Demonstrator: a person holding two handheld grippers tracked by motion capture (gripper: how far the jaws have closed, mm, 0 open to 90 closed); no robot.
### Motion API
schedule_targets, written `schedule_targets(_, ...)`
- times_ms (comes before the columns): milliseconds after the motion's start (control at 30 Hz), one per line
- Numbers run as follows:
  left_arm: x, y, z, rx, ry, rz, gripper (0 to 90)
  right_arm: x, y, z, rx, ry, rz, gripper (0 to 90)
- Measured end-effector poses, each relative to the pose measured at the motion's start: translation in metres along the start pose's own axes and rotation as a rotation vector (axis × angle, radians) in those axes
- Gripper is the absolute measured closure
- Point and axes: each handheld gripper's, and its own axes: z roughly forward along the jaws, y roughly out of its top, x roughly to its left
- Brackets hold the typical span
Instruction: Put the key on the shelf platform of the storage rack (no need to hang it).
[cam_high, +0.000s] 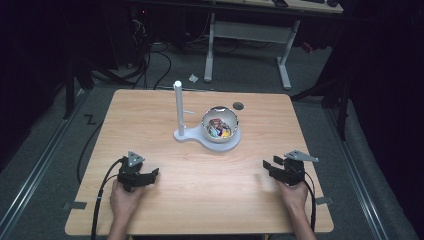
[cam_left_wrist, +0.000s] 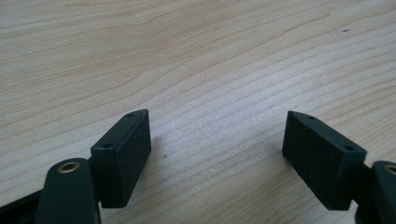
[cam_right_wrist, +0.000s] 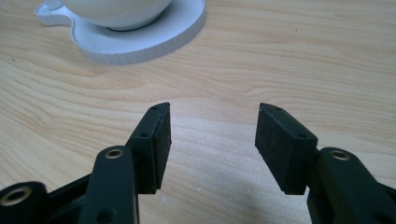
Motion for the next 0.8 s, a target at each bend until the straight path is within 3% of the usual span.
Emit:
schedule_targets(400,0.000,0.000,0.000,0.000,0.000,0.000,24.2,-0.006,-0.008,0.011,0.051,-0.032,0.003,46.6)
schedule_targets(800,0.000,0.000,0.000,0.000,0.000,0.000,24.2,-0.008,-0.011,0.018,0.085,-0.075,-0.030,46.0)
